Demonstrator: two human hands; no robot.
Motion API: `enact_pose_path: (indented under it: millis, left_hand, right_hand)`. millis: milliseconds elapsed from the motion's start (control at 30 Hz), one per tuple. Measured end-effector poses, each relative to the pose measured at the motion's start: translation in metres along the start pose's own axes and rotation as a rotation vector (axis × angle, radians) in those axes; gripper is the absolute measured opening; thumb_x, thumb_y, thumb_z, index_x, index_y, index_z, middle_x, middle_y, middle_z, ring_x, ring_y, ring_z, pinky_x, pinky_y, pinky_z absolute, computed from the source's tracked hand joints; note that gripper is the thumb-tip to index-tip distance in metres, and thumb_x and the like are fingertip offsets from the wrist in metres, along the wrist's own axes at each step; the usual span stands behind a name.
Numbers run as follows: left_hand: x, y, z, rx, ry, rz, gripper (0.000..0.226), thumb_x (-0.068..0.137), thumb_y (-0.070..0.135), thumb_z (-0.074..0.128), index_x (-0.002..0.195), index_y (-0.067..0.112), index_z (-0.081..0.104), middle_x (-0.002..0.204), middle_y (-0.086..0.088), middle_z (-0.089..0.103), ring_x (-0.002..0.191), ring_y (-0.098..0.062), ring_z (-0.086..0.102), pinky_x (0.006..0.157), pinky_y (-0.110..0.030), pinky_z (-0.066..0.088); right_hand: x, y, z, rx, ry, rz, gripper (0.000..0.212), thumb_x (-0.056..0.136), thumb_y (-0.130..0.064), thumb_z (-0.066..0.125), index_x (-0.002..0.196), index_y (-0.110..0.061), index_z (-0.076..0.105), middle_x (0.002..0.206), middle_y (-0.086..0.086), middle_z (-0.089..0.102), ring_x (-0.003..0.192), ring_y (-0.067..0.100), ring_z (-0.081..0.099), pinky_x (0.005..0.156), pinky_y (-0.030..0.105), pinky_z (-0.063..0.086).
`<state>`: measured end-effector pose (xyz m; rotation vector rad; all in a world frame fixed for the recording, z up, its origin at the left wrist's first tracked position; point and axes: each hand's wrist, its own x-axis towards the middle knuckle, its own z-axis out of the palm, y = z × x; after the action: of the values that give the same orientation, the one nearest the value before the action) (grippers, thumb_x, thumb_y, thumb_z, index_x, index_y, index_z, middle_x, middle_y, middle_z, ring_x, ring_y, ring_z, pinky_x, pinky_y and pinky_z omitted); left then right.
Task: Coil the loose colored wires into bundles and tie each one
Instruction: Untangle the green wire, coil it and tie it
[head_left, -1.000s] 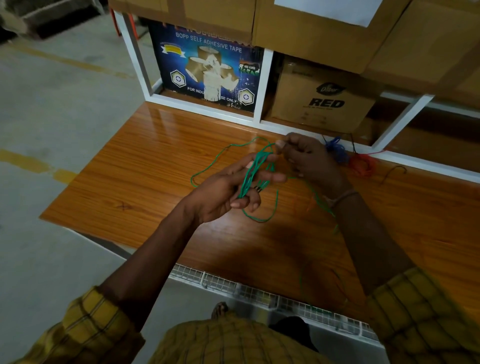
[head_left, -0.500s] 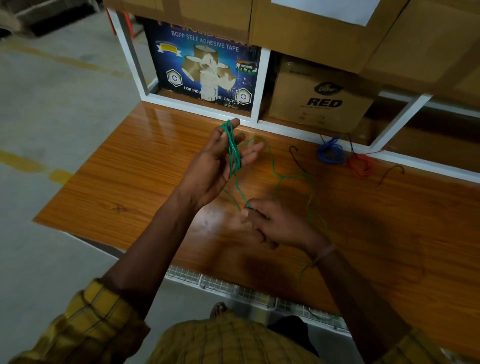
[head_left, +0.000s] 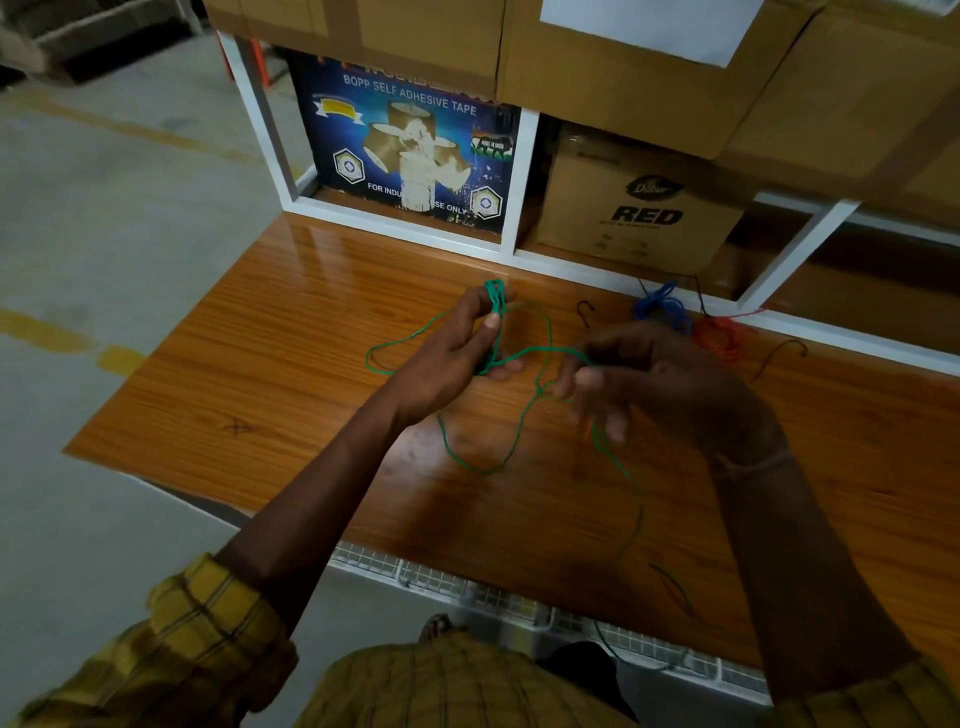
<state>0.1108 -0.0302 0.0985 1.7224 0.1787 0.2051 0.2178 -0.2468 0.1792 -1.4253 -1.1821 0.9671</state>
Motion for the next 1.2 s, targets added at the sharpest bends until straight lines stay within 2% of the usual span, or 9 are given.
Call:
enact_pose_path:
  millis: [100, 200, 300, 533, 633, 733, 900, 1033, 1200]
  left_hand:
    - [-0.004, 0.003, 0.001, -0.043, -0.094, -0.042, 0.033, 0.116, 0.021, 0.035, 0.147, 0.012, 0.042, 0.141, -0.011, 0.055, 0.08, -0.032, 0.074, 0.063, -0.03, 0.054]
    - [-0.009, 0.002, 0.0, -0.172, -0.167, -0.082, 0.039, 0.114, 0.026, 0.037, 0.149, 0.01, 0.042, 0.137, -0.019, 0.058, 0.069, -0.029, 0.066, 0.057, -0.028, 0.045]
    - [-0.016, 0.005, 0.002, -0.312, -0.265, -0.094, 0.047, 0.11, 0.029, 0.038, 0.154, 0.01, 0.04, 0.146, -0.024, 0.052, 0.075, -0.029, 0.063, 0.058, -0.029, 0.04]
    - [-0.024, 0.02, 0.003, -0.526, -0.426, -0.047, 0.044, 0.115, 0.018, 0.029, 0.157, 0.008, 0.035, 0.155, -0.029, 0.042, 0.083, -0.03, 0.064, 0.059, -0.029, 0.041]
    - [-0.022, 0.025, 0.002, -0.581, -0.442, -0.006, 0.045, 0.114, 0.02, 0.029, 0.158, 0.009, 0.035, 0.153, -0.031, 0.043, 0.084, -0.031, 0.064, 0.059, -0.028, 0.043]
    - [-0.015, 0.029, 0.0, -0.654, -0.396, 0.04, 0.044, 0.114, 0.02, 0.026, 0.156, 0.012, 0.036, 0.15, -0.025, 0.045, 0.087, -0.029, 0.067, 0.061, -0.027, 0.046]
    - [0.003, 0.028, 0.0, -0.823, -0.128, 0.088, 0.035, 0.115, 0.023, 0.028, 0.147, 0.017, 0.041, 0.151, -0.019, 0.042, 0.114, -0.03, 0.068, 0.073, -0.029, 0.055]
    - [0.021, 0.027, 0.004, -0.607, 0.121, 0.085, 0.033, 0.116, 0.023, 0.027, 0.147, 0.02, 0.04, 0.154, -0.013, 0.039, 0.125, -0.033, 0.068, 0.088, -0.031, 0.056]
    - [0.032, 0.029, 0.005, -0.389, 0.191, 0.029, 0.031, 0.117, 0.023, 0.029, 0.146, 0.017, 0.039, 0.155, -0.013, 0.037, 0.117, -0.031, 0.072, 0.089, -0.036, 0.058]
  right_hand:
    - [0.006, -0.016, -0.02, 0.129, 0.106, -0.11, 0.026, 0.094, -0.037, 0.067, 0.096, -0.012, 0.072, 0.055, 0.001, 0.052, 0.041, 0.026, 0.041, 0.054, 0.031, 0.047]
    - [0.02, -0.017, -0.033, 0.331, 0.297, -0.2, 0.033, 0.103, -0.029, 0.047, 0.099, -0.007, 0.07, 0.05, -0.003, 0.032, 0.043, 0.011, 0.032, 0.054, 0.027, 0.043]
    - [0.043, -0.003, -0.041, 0.418, 0.451, -0.131, 0.037, 0.11, -0.023, 0.037, 0.099, -0.005, 0.067, 0.052, -0.006, 0.032, 0.043, 0.009, 0.019, 0.042, 0.021, 0.031]
    - [0.064, 0.057, -0.037, -0.084, 0.756, 0.13, 0.033, 0.107, -0.032, 0.052, 0.096, -0.007, 0.07, 0.062, -0.001, 0.04, 0.042, 0.004, 0.032, 0.04, 0.017, 0.025]
    - [0.062, 0.075, -0.019, -0.172, 0.697, 0.23, 0.028, 0.104, -0.027, 0.058, 0.097, -0.003, 0.071, 0.066, 0.011, 0.048, 0.043, 0.008, 0.037, 0.042, 0.022, 0.027]
    - [0.056, 0.087, 0.01, -0.161, 0.598, 0.303, 0.028, 0.104, -0.022, 0.057, 0.081, -0.012, 0.069, 0.061, 0.015, 0.053, 0.039, 0.009, 0.04, 0.043, 0.023, 0.029]
    - [0.042, 0.077, 0.053, -0.381, 0.362, 0.263, 0.033, 0.106, -0.033, 0.054, 0.087, -0.011, 0.07, 0.054, 0.006, 0.063, 0.035, 0.013, 0.051, 0.038, 0.024, 0.04]
    - [0.031, 0.056, 0.057, -0.562, 0.154, 0.174, 0.033, 0.099, -0.032, 0.066, 0.08, -0.005, 0.066, 0.053, 0.002, 0.061, 0.04, 0.007, 0.053, 0.043, 0.025, 0.04]
    - [0.014, 0.022, 0.028, -0.305, -0.032, 0.144, 0.01, 0.098, -0.016, 0.069, 0.097, -0.006, 0.071, 0.063, 0.011, 0.068, 0.051, 0.013, 0.064, 0.054, 0.028, 0.05]
